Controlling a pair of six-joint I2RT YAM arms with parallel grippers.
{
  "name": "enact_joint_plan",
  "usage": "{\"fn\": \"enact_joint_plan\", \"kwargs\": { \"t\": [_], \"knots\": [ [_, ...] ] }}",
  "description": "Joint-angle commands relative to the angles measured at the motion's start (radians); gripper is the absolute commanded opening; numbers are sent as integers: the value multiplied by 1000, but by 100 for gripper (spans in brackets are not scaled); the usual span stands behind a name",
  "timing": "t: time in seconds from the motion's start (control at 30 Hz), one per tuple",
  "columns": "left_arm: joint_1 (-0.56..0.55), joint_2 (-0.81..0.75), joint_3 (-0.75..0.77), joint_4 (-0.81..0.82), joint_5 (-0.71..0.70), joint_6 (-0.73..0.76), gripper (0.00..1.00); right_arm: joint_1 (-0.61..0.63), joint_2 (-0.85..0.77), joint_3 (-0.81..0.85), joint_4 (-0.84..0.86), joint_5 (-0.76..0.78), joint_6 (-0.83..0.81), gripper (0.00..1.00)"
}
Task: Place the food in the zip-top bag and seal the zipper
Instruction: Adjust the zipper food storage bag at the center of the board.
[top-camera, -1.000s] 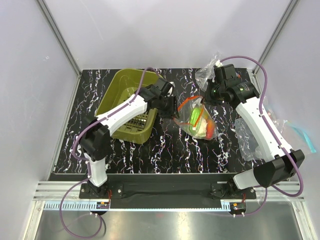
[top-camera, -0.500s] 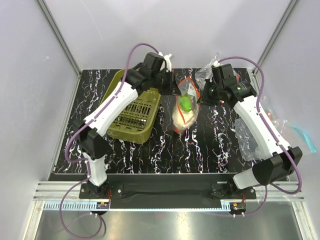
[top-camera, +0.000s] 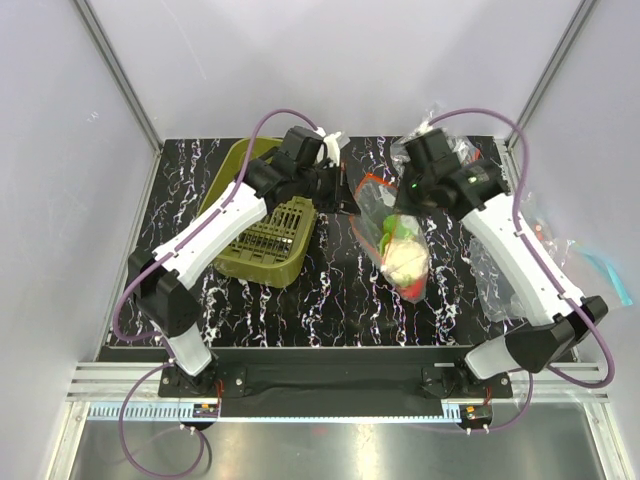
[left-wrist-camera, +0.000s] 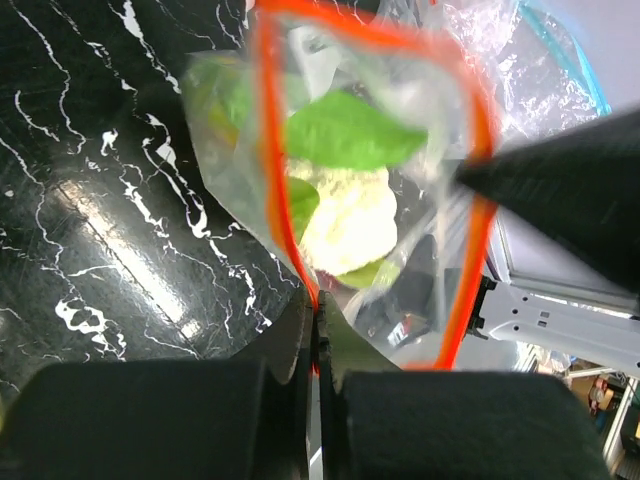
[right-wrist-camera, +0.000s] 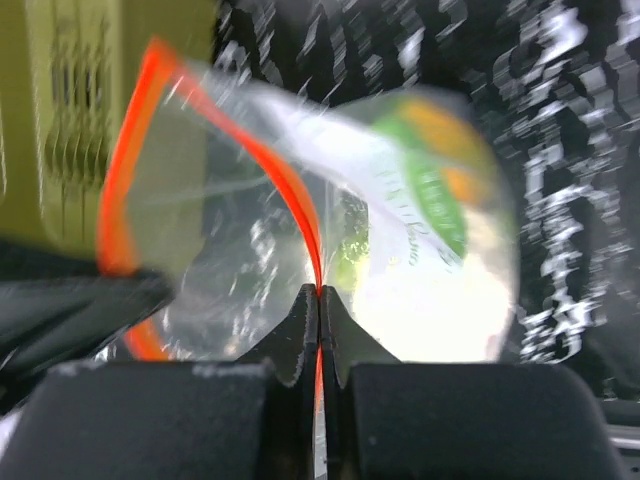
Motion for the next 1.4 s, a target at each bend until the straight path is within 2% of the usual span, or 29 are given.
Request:
{"fn": "enact_joint_plan", "kwargs": {
  "t": [0.0, 0.1, 0.33, 0.53, 0.57, 0.6, 0.8, 0.9, 1.0, 1.03, 1.07, 1.23, 1.37],
  "knots": [
    [-6, -46, 23, 58, 33, -3, 0, 90, 4, -28, 11, 23, 100, 0],
    [-5, -43, 40, 44, 28, -6, 0, 106, -7, -28, 29, -3, 108, 1],
    [-9, -9, 11, 33, 39, 43, 1, 104, -109, -172, 118, -54, 27, 20],
    [-13, -52, -49, 67, -43, 46, 1, 106, -172, -267, 189, -140, -20, 50],
    [-13, -50, -49, 62, -50, 42, 1, 104, -187, -286, 194, -141, -20, 60],
    [-13, -38, -40, 53, -56, 36, 1, 104, -212, -313, 195, -140, -17, 65],
    [-13, -15, -37, 58, -55, 3, 2, 104, -353, -401, 249, -265, -73, 62],
    [-17, -29, -39, 61, -82, -4, 2, 104, -344, -398, 194, -275, -60, 61],
    [-19, -39, -45, 56, -101, -11, 2, 104, -339, -396, 131, -246, -25, 69],
    [-19, -42, -46, 55, -102, -12, 2, 104, -349, -404, 129, -218, -16, 81],
    [-20, -44, -51, 52, -109, -8, 2, 104, -375, -427, 132, -204, -2, 85],
    [-19, -50, -51, 36, -122, 8, 2, 104, -398, -501, 160, -172, 74, 86],
    [-19, -46, -32, 13, -122, 20, 1, 104, -321, -524, 195, -115, 148, 84]
  ]
}}
